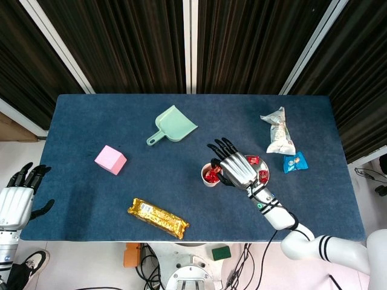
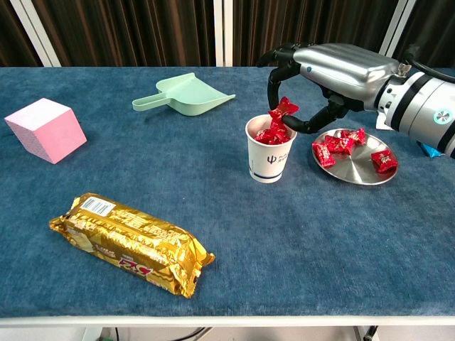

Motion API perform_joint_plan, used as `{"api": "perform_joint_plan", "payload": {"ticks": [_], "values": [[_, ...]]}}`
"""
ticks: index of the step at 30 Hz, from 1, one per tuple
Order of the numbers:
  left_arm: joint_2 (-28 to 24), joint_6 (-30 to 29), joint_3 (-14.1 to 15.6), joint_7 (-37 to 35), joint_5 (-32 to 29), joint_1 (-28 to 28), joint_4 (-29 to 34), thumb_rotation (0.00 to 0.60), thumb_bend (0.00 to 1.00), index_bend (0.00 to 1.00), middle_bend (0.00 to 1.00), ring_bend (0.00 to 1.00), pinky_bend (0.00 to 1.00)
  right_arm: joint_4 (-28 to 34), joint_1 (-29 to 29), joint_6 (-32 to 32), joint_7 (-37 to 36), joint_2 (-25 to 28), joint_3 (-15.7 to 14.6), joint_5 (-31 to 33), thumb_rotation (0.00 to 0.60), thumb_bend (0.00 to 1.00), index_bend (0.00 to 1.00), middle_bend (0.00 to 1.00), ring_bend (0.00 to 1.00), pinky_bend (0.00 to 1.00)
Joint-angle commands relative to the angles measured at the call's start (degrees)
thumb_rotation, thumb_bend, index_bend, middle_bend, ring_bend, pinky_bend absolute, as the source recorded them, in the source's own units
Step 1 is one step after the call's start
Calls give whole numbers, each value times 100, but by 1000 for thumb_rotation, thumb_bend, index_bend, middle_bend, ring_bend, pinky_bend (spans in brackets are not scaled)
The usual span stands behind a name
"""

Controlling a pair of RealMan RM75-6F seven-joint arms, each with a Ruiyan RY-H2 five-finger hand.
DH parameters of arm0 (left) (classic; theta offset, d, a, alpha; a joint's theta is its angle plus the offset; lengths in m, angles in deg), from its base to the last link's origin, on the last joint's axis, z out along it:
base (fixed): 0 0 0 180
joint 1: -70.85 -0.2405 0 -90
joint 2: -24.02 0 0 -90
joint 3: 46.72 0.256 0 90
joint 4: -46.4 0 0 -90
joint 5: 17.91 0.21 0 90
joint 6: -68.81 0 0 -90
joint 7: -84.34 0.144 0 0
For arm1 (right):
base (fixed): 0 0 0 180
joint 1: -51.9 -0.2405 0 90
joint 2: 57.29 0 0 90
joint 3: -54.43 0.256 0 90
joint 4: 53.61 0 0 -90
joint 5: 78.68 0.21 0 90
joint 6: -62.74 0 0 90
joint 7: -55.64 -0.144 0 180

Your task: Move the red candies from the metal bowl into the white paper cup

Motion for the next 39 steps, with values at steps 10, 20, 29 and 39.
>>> {"api": "perform_joint_plan", "payload": {"ticks": [10, 20, 29, 39], "values": [[8, 14, 3, 31, 0, 5, 8, 600, 190, 176, 155, 58, 206, 158, 54, -80, -98, 181, -36, 28, 600, 388, 217, 46, 0, 0], [15, 21, 17, 52, 30, 11, 10, 600, 190, 176, 155, 57, 206, -245, 453, -90, -207, 481, -146, 568, 600, 387, 213, 47, 0, 0], [48, 60, 18, 170, 12, 27, 43, 600, 190, 176, 155, 57, 205, -930, 509, 261, -195, 213, -212, 956, 600, 385, 251, 46, 0, 0], [35, 77, 4, 135, -20, 36, 35, 600, 190, 176, 155, 58, 205, -1236, 482, 559, 56, -118, -176, 1334, 600, 386, 300, 47, 0, 0]]}}
